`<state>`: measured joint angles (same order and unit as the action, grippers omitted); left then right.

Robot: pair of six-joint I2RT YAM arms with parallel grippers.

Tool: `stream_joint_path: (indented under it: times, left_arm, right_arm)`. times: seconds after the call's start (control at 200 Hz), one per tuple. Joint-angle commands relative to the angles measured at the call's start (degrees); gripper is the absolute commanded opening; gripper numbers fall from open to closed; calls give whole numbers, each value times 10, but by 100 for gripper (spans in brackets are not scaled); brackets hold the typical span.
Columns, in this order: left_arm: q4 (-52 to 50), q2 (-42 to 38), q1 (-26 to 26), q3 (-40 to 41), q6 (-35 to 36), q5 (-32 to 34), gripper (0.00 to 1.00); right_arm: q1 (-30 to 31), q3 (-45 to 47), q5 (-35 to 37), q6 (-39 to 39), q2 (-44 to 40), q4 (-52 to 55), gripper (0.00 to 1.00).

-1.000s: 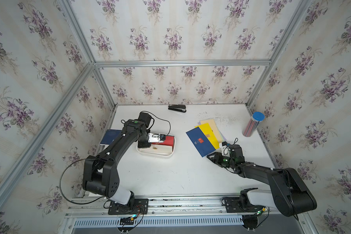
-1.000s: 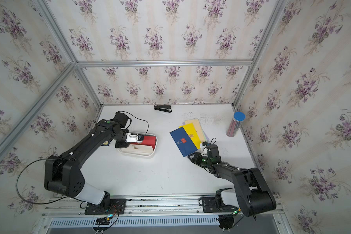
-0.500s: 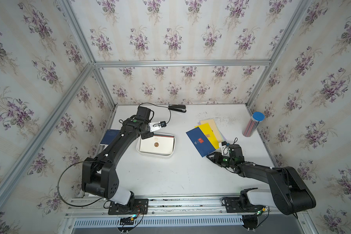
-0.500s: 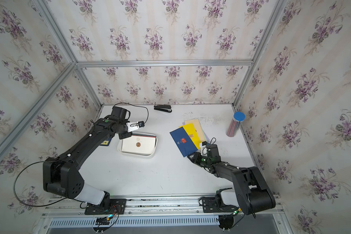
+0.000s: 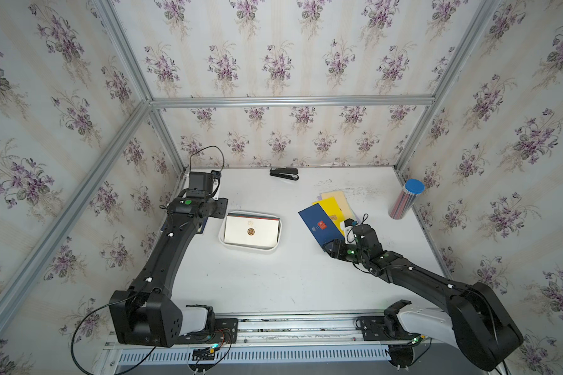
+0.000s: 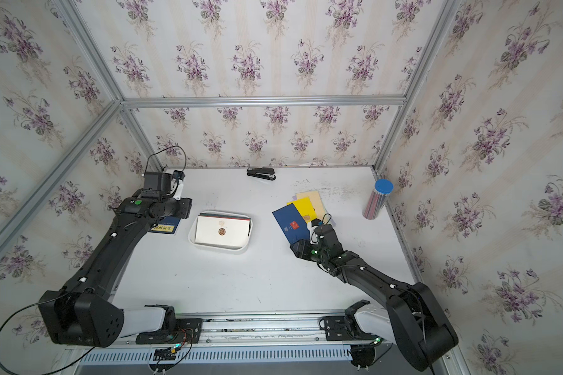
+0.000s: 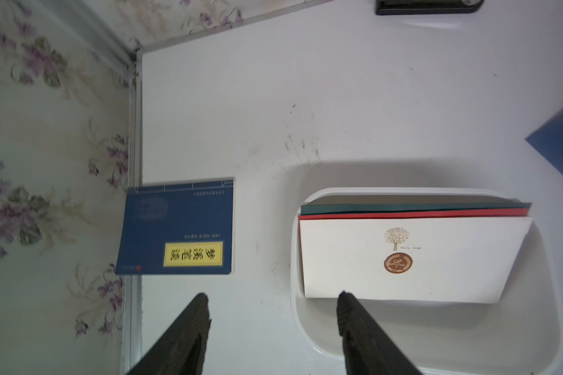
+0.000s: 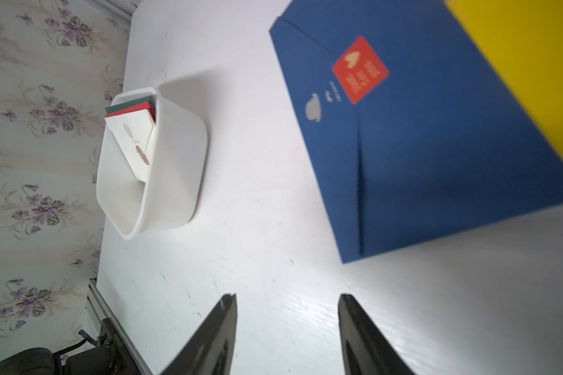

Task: Put the sealed envelopes into the storage box
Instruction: Adjust the storage box at the center of the board.

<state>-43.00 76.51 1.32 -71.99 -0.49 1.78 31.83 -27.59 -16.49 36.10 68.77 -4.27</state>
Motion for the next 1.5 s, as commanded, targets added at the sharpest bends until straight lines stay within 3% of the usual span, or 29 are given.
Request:
stream_joint_path:
  times: [0.0, 0.205, 0.345, 0.54, 0.939, 1.274, 1.499]
  left_arm:
    - [-87, 11, -40, -9, -119, -77, 71]
    - [-83, -35, -60, 41, -131, -107, 70]
    - [-88, -56, -61, 52, -123, -111, 70]
    - [-95, -67, -61, 63, -124, -101, 72]
    - [-98, -76, -66, 60, -116, -90, 72]
    - [-98, -75, -71, 60, -113, -98, 72]
    - [-96, -79, -72, 64, -112, -103, 72]
  right_arm:
    - [66, -69, 80, 28, 42, 28, 56]
    - [164, -279, 137, 9, 219, 81, 56]
    - [171, -403, 179, 16, 317, 162, 56]
    - [181, -492, 214, 15, 388, 225, 56]
    - [197, -542, 218, 9, 453, 275, 47]
    - [191, -574, 249, 4, 477, 309, 11]
    - [147, -559, 247, 3, 454, 310, 4]
